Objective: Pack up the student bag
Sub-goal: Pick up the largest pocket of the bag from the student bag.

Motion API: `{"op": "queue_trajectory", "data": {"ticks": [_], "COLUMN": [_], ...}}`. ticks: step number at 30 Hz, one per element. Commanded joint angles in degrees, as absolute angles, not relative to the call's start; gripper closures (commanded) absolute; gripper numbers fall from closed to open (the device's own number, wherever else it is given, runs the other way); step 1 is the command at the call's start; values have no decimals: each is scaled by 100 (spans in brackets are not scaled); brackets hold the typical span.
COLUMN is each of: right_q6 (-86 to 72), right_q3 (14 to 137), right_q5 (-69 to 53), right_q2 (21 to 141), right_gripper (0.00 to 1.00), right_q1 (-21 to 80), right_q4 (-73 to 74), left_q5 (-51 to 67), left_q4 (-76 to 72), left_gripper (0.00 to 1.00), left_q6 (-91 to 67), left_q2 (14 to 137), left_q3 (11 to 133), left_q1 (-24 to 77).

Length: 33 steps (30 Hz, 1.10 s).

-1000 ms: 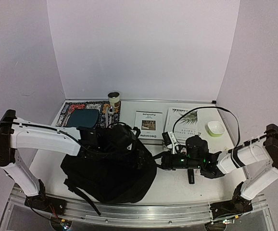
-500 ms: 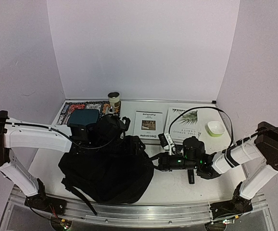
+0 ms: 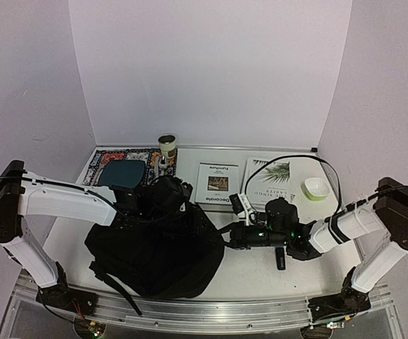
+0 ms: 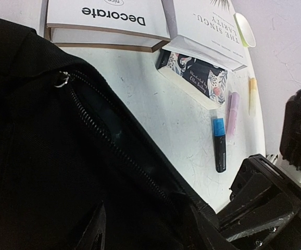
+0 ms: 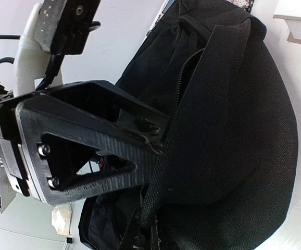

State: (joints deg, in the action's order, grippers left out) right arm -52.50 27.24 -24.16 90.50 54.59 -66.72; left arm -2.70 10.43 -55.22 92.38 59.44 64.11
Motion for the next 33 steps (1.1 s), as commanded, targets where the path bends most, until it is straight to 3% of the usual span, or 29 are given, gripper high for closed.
{"op": "queue_trajectory", "data": {"ticks": [1,4,7,14,25,29,33], "right_q6": [-4897,-4809,-4783,-4420,-3401,-3182,-2995], "right_q3": [3211,3285,3306,3385,4030,4196,4399], "right_q5": [-2558,-2553,-2504,-2222,-1664,-1547,-1634], "right_q2": [9027,9037,9013,8759,8242,8200,8256], "right_gripper": [100,100,100,100,100,93,81], "right_q1": [5488,5492,5486,5492,5310,5124,5067], "right_q4": [-6684,-6523,-6448,-5626,-3203,-2554,-2248], "left_q5": [-217,-219,-111,-314,-1357,-1587,-1705], "left_q4": [961,963,967,1128,2855,3338,3635], "left_gripper": [47,47,56,99,100,100,100], "left_q6": [-5539,-5490,-5512,-5400,-4379,-3991,-3798], "left_q2": [9322,9389,9463,9054,8446,8386,8403], "left_q3": [6080,6181,6138,6034,6707,6937,7140], "left_q1": [6363,6359,6355,6217,6040,5959,5894]}}
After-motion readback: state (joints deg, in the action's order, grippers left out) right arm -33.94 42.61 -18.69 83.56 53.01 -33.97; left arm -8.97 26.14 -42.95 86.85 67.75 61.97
